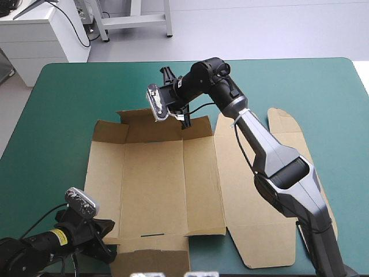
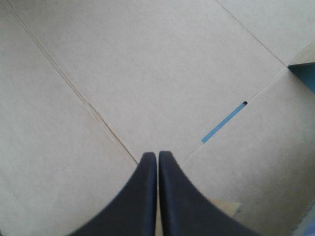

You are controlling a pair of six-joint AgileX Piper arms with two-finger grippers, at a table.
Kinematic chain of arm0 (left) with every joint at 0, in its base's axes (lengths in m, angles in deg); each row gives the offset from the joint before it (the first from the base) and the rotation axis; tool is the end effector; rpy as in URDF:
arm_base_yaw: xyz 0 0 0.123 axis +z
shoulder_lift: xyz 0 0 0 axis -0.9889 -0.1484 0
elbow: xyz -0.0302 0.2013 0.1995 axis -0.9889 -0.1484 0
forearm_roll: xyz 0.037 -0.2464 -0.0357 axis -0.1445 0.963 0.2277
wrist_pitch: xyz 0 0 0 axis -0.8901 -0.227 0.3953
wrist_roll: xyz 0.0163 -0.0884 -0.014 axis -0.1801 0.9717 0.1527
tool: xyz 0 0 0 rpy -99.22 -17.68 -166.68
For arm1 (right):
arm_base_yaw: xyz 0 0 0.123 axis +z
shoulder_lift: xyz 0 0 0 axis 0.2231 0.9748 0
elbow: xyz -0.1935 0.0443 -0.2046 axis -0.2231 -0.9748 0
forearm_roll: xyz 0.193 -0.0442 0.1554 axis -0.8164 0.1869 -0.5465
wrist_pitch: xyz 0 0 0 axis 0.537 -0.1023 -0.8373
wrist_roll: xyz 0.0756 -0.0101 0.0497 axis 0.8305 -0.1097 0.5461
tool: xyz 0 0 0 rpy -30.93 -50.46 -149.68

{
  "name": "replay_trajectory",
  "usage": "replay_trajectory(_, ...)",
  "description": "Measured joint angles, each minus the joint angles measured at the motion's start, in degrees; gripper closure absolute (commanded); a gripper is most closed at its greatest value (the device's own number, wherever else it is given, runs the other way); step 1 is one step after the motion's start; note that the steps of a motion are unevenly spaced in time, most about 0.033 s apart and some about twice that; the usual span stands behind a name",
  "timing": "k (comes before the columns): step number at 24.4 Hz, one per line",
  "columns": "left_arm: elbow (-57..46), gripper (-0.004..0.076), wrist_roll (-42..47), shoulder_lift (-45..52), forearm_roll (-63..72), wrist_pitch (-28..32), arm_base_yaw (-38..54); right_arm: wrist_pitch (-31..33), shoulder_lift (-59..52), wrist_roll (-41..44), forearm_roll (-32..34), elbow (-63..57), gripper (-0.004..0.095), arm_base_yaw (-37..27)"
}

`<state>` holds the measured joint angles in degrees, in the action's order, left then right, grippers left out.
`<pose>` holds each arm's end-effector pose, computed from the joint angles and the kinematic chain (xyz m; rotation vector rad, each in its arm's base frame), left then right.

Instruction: Fold the box

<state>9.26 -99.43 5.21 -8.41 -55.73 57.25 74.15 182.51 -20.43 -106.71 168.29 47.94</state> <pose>0.0726 -0.0534 0.2641 0.7106 2.3284 -0.4043 0.3890 0.3049 0.3540 -2.0760 1.1873 -0.0039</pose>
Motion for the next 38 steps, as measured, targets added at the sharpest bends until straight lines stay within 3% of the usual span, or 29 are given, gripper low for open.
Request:
replay_trajectory(13, 0.0, 0.0731, 0.0, 0.0, 0.0, 0.21, 0.0, -9.48, 0.72, -1.62, 5.28, -0.06, 0.0928, 2.2)
replay_trajectory(20, 0.0, 0.0731, 0.44, 0.0, 0.0, 0.21, 0.0, -6.99, 0.72, 0.01, 3.38, -0.06, 0.0918, 2.28)
replay_trajectory(24, 0.0, 0.0731, 0.46, 0.0, 0.0, 0.21, 0.0, -6.8, 0.72, 5.93, 3.23, -0.06, 0.0734, 2.28)
replay_trajectory(27, 0.0, 0.0731, 0.46, 0.0, 0.0, 0.21, 0.0, -6.8, 0.72, 10.35, 2.95, -0.06, 0.0382, 2.23)
replay_trajectory(29, 0.0, 0.0731, 0.46, 0.0, 0.0, 0.21, 0.0, -6.8, 0.72, 11.46, 2.83, -0.06, 0.0315, 2.23)
replay_trajectory(34, 0.0, 0.0731, 0.46, 0.0, 0.0, 0.21, 0.0, -6.8, 0.72, 14.96, 2.9, -0.06, 0.0353, 2.23)
replay_trajectory(38, 0.0, 0.0731, 0.46, 0.0, 0.0, 0.21, 0.0, -6.14, 0.72, 22.91, 4.65, -0.06, 0.0495, 2.23)
